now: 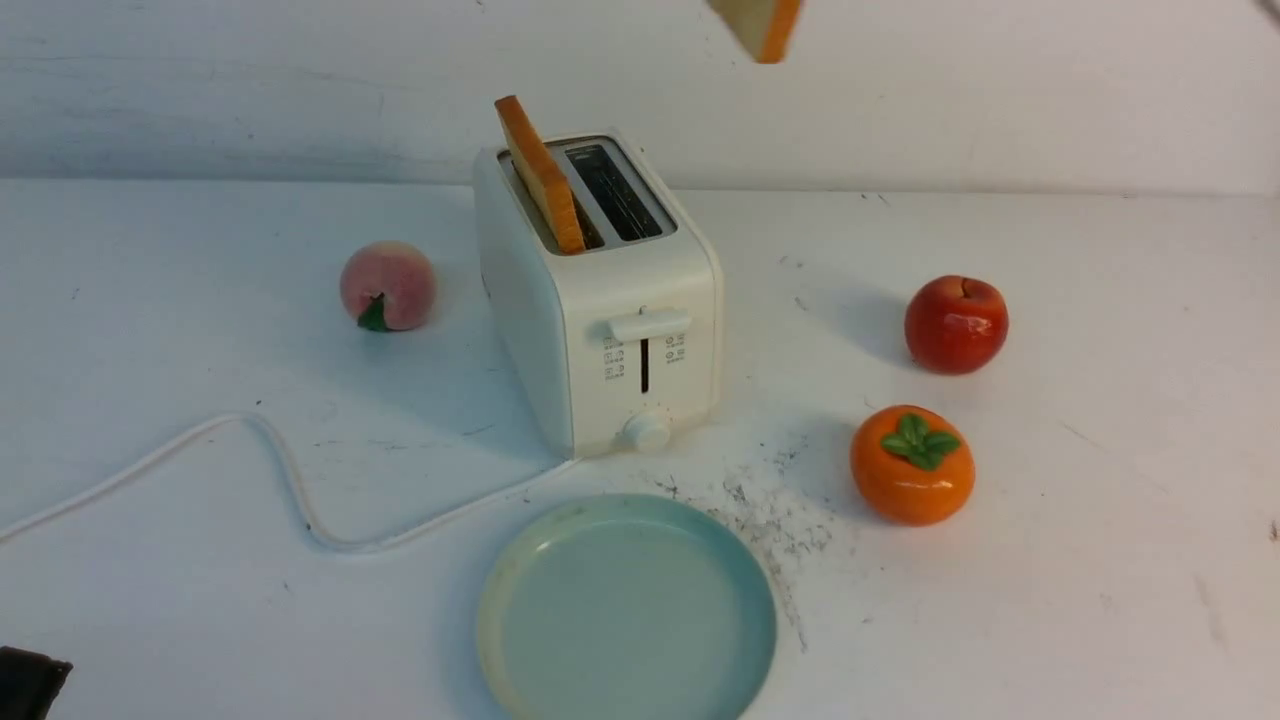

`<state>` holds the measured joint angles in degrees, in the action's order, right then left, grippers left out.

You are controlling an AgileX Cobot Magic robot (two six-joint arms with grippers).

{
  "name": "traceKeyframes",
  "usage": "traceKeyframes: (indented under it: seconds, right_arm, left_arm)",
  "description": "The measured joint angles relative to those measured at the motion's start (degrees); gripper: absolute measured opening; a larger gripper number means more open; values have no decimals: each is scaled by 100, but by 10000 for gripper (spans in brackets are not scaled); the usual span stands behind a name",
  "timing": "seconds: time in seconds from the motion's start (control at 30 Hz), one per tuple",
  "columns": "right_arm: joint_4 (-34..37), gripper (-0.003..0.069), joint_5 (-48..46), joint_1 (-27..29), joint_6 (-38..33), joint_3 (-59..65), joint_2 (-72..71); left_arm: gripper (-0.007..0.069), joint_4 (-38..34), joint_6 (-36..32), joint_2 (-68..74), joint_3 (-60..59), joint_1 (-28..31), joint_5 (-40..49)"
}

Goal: Take toasted bread from bread machine on white table place on plate.
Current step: 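Place the held slice of bread on top of the slice on the plate with the right gripper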

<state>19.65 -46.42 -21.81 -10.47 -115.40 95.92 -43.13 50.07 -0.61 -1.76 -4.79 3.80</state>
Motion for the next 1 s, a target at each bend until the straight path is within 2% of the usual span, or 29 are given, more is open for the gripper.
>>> traceKeyframes:
  seconds: [0.03, 0.13, 0.3, 0.37, 0.43, 0.47, 0.5, 0.57, 0.6, 0.7, 0.87, 1.0]
  right_arm:
    - [-234, 120, -1026, 86, 276, -18, -394]
    - [-648, 120, -2254, 125, 517, -19, -702]
    - [-743, 120, -2553, 145, 693, 439, -755]
    - [30, 120, -2532, 150, 498, 1371, -698]
    - [484, 120, -2526, 150, 332, 1793, -666]
    - [1388, 120, -2406, 150, -192, 2569, -546]
    - [1492, 120, -2379, 150, -259, 2651, -546]
    - [2723, 120, -1957, 145, -1212, 3552, -293]
    - [2808, 120, -1926, 145, -1212, 3607, -271]
    - [4023, 120, -1549, 145, -2187, 4266, 110]
    - [4760, 120, -1347, 134, -2880, 4413, 635]
    - [4893, 126, -1158, 61, -2976, 4413, 949]
  left_arm:
    - [6, 5, 0, 0, 0, 0, 0]
    - [8, 14, 0, 0, 0, 0, 0]
    - [14, 218, -75, 0, 0, 0, 11]
    - [17, 371, -273, 0, 0, 0, 28]
    - [18, 386, -329, 0, 0, 0, 42]
    - [18, 394, -393, 0, 0, 0, 47]
    - [18, 394, -393, 0, 0, 0, 47]
    - [18, 394, -425, 0, 0, 0, 47]
    - [18, 394, -430, 0, 0, 0, 47]
    - [20, 394, -431, 0, 0, 0, 47]
    - [20, 394, -431, 0, 0, 0, 47]
    - [21, 394, -431, 0, 0, 0, 54]
